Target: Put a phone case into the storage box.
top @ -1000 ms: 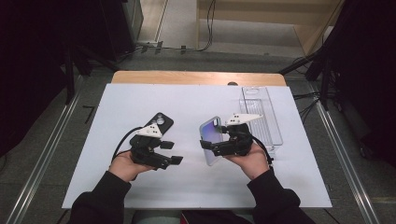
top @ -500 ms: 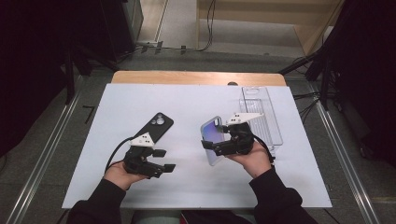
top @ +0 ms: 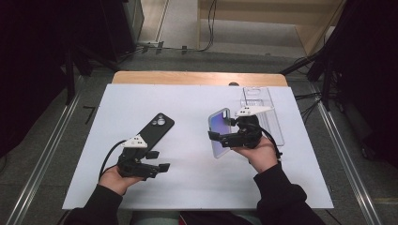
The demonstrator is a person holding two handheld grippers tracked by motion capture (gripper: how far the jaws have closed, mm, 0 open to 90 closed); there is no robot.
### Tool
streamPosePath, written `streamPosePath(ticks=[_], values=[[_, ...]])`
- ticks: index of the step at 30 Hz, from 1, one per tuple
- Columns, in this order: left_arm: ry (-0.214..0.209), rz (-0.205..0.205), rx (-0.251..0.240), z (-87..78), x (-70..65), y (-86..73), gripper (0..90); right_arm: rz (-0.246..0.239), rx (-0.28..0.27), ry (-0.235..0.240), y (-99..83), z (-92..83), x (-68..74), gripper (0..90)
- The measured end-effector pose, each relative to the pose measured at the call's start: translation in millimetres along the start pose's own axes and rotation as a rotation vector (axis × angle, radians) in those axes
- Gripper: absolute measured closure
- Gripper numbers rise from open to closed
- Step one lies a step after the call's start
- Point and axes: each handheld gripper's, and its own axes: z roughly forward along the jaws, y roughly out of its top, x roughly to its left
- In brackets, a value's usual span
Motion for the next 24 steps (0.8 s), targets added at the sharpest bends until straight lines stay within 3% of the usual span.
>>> streamPosePath(ticks=[3,10,13,24], values=[[-0.014,-0.055,0.002,-2.3,1.7,0.0,28.7,0.003,-0.002,-0.011,4.7,-3.2,-3.2,16.4],[-0.003,-0.066,-0.007,-5.9,2.0,-3.6,28.7,0.030,-0.034,-0.032,14.1,-16.5,-14.8,16.4],[-0.016,-0.103,0.006,-6.7,1.4,-4.0,28.8,0.040,-0.051,-0.044,17.3,-22.6,-21.0,16.3],[0.012,-0.085,-0.015,-12.5,1.9,-9.2,28.8,0.070,-0.078,-0.110,21.6,-37.5,-41.8,16.4]])
